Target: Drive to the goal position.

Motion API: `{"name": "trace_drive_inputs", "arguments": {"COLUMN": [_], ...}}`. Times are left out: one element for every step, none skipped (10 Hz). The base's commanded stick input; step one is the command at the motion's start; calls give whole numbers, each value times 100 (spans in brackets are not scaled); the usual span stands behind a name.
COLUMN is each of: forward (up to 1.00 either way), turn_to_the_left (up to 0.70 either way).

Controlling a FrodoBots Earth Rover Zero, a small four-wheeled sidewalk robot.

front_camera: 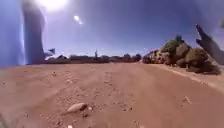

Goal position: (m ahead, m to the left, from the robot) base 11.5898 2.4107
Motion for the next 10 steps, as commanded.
{"name": "trace_drive_inputs", "arguments": {"forward": [70, 70, 70, 70, 70, 70, 70, 70, 70, 70], "turn_to_the_left": [0, 0, 0, 0, 0, 0, 0, 0, 0, 0]}}
